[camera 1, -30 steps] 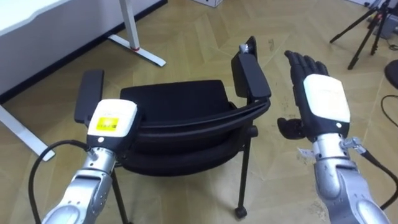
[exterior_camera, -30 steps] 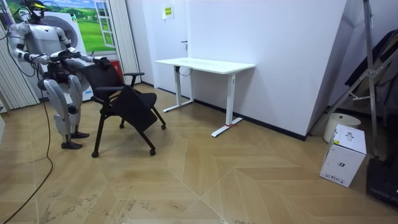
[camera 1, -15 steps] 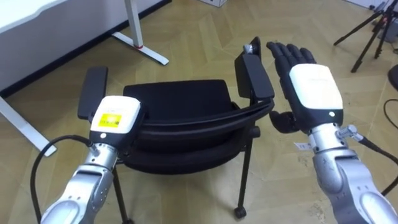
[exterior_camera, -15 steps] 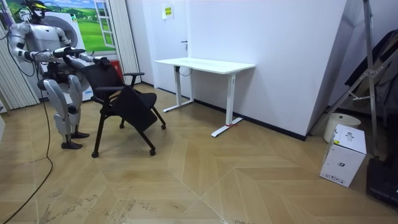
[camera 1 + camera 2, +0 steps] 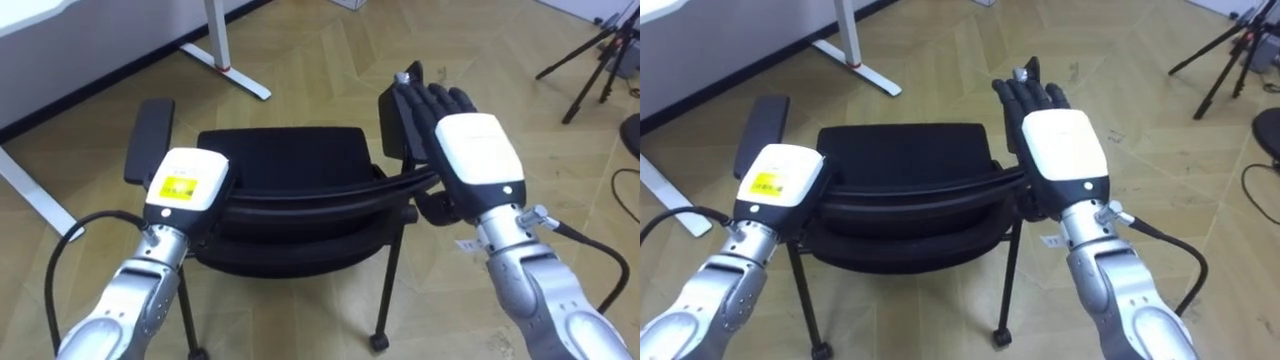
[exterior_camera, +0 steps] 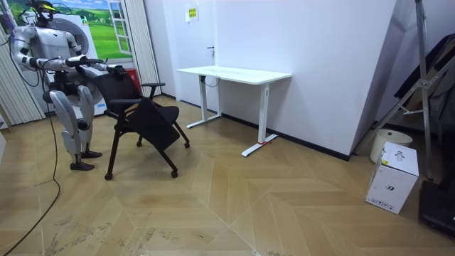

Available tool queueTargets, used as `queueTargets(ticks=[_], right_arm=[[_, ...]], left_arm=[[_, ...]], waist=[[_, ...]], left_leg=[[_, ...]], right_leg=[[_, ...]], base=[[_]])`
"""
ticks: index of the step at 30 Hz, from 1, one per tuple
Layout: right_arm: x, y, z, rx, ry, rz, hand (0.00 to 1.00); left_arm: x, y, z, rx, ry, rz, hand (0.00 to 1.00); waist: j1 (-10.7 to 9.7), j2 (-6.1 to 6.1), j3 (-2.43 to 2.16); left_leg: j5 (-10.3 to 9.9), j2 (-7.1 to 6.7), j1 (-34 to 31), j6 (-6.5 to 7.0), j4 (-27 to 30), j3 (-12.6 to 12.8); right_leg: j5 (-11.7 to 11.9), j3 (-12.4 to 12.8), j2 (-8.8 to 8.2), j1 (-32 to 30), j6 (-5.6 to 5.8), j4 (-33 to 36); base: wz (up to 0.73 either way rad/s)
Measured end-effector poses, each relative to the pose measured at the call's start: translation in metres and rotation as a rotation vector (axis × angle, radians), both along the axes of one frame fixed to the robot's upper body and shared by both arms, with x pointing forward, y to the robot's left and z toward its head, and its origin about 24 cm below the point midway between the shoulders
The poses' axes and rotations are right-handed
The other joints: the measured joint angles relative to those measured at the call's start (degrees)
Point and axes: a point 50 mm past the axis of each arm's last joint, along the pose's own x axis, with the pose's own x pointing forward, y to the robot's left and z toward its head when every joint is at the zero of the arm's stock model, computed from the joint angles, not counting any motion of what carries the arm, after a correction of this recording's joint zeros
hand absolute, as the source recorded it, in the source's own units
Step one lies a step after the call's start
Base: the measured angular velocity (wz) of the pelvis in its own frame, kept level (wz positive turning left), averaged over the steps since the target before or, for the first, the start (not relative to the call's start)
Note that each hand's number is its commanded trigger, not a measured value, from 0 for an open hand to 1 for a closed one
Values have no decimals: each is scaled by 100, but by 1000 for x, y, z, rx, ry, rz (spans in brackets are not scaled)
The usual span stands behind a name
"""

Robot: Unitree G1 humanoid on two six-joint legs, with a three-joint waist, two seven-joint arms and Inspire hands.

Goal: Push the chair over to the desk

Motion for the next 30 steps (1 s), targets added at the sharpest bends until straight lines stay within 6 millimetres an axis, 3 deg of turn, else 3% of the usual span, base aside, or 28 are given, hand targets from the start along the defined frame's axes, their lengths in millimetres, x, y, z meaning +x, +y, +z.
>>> queueTargets(ticks=[3, 12, 21, 30], right_arm=[[-2, 4, -5, -49, 43, 39, 0], [-5, 12, -12, -161, 107, 95, 0], [-13, 15, -28, -185, 184, 113, 0], [-18, 14, -43, -199, 231, 119, 0]], left_arm=[[2, -1, 0, -7, 1, -9, 100], [4, -3, 2, -13, -5, -24, 100], [3, -7, 0, -14, 4, -36, 100], [-1, -11, -8, -21, 30, -46, 100]], waist=[[5, 46, 30], [16, 61, 30], [127, 103, -9], [139, 150, -27]], left_leg=[[0, -2, -31, 0, -1, -24], [0, -6, -89, 0, 0, -74], [0, 0, -31, 0, 11, -82], [0, 1, 117, 0, 8, -267]], right_leg=[[0, -19, -6, 4, 0, -1], [0, -56, -9, -40, 0, 1], [17, -44, 0, 30, -22, -99], [17, -126, -9, 338, -23, -292]], base=[[3], [2], [-1], [5]])
